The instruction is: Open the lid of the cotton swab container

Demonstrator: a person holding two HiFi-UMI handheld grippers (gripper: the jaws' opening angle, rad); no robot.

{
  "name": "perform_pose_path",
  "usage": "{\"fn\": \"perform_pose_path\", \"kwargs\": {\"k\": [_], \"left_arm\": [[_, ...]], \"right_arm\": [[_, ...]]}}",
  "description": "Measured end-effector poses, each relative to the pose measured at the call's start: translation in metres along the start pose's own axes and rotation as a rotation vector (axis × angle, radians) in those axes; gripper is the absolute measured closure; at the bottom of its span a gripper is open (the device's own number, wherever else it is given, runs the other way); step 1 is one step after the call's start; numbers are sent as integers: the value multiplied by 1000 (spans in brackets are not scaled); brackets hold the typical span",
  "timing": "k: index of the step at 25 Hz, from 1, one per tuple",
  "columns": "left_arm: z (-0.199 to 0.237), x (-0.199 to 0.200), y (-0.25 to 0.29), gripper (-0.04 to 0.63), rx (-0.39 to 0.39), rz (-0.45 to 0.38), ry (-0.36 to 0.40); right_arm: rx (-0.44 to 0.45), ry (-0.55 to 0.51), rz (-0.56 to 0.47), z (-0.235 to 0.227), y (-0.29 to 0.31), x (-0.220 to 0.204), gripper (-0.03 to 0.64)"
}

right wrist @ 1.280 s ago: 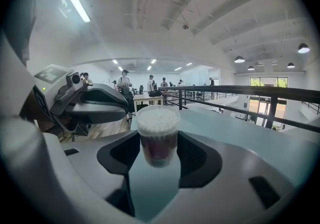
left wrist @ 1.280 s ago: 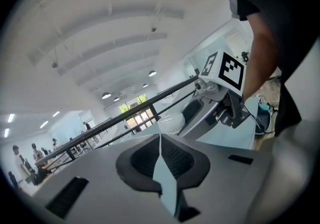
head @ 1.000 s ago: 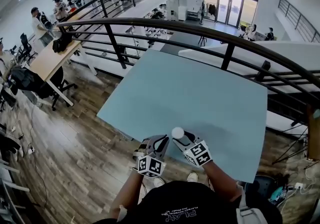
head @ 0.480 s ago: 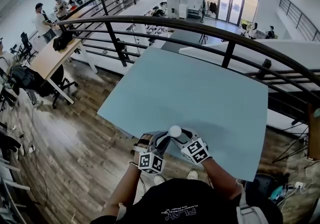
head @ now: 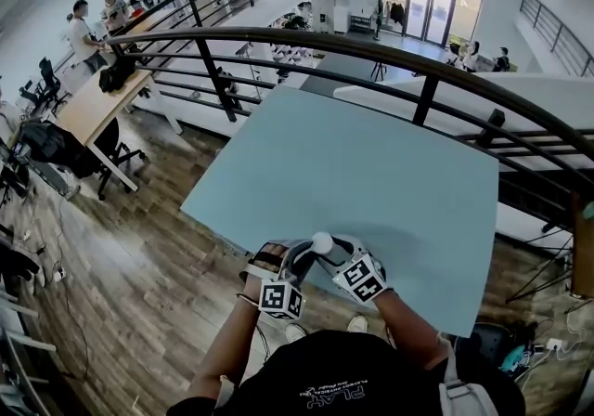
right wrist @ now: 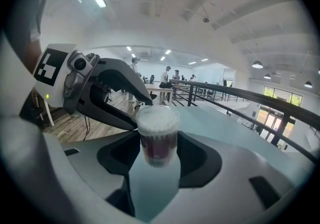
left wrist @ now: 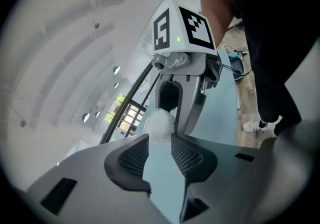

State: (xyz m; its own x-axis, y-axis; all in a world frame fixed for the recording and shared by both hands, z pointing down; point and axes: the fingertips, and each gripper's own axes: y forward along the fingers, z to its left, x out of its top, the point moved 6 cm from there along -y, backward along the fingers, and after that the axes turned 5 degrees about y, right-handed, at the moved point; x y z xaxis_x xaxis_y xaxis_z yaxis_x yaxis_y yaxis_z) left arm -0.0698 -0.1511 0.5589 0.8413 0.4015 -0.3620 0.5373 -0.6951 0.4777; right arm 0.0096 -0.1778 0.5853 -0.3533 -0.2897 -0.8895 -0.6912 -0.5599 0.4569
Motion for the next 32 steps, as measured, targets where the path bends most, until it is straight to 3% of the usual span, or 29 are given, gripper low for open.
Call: {"fn": "perform_pose_path", "kwargs": {"k": [5, 14, 22, 24, 32], "left_arm": [[-1, 0, 0, 453, -3, 11, 41], [5, -3, -3, 451, -16, -3, 25], [2, -2, -4, 484, -25, 1, 39], [1, -2, -5, 526, -18, -4, 39], [3, -8, -14, 522, -10, 1, 49]], "right_arm": [[6, -55, 5, 1, 1, 1, 380], [4, -78, 16, 3, 4, 6, 393], [6, -86, 36, 2, 4, 2, 396], [6, -90, 39, 1, 4, -1, 399], [17, -89, 41, 8, 9, 6, 399]]}}
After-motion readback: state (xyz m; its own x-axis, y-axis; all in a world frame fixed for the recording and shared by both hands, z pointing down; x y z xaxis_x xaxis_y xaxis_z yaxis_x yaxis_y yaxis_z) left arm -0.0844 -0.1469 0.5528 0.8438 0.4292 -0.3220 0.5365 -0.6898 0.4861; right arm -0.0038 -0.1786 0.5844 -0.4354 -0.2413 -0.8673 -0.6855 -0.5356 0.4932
